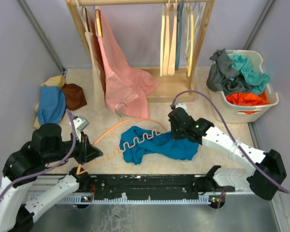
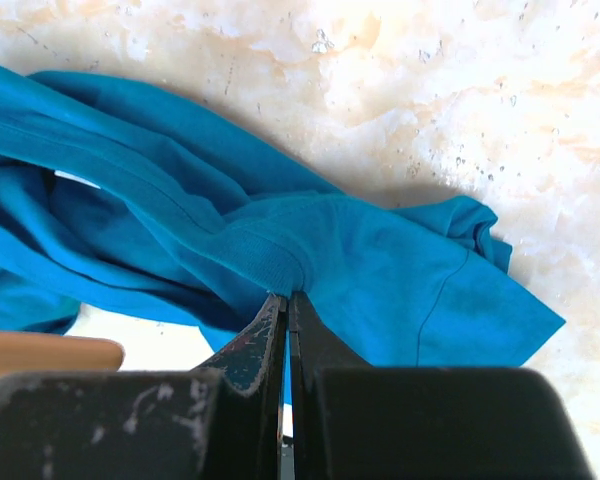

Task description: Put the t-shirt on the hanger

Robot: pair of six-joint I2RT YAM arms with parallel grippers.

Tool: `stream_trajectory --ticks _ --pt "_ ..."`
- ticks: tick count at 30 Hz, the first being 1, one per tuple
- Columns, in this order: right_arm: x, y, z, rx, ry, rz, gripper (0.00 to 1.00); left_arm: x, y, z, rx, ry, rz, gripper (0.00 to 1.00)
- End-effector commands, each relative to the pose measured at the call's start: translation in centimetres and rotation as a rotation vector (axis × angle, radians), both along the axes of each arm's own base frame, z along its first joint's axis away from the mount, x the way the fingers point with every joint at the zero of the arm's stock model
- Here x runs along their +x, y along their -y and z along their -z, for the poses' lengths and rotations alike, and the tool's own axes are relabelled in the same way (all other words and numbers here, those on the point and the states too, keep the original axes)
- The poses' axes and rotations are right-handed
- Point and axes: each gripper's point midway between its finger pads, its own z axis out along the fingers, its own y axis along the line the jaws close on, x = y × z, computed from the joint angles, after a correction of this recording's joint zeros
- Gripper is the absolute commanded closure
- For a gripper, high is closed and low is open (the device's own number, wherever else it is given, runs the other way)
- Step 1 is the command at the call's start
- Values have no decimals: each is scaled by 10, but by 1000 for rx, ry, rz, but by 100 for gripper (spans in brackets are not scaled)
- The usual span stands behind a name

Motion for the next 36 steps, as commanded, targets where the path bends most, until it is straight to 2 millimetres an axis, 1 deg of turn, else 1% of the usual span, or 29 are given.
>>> stream_trajectory --ticks 1,8,11,15,19,23,26,33,36 --pt "15 -2 -25 1 56 4 100 -2 2 1 -19 13 21 100" --pt "14 -6 -31 -6 41 -30 100 2 1 18 18 0 10 100" --pt "15 -8 -33 -7 36 -45 100 3 6 20 5 -12 24 100" --pt "13 -12 -32 -14 16 -77 100 8 10 25 -2 -6 18 100" --pt "11 -14 -31 -28 -8 -112 100 14 11 37 7 1 10 100" --pt "8 -16 -34 -34 -28 -146 100 17 16 40 -14 31 28 100" --pt "6 -19 -39 -28 -39 -165 100 19 19 47 -11 22 36 100" --pt "4 -28 -58 7 -47 -201 100 25 23 47 -22 42 35 100" --pt "5 -28 -63 1 -45 -203 100 28 24 46 -37 60 21 100"
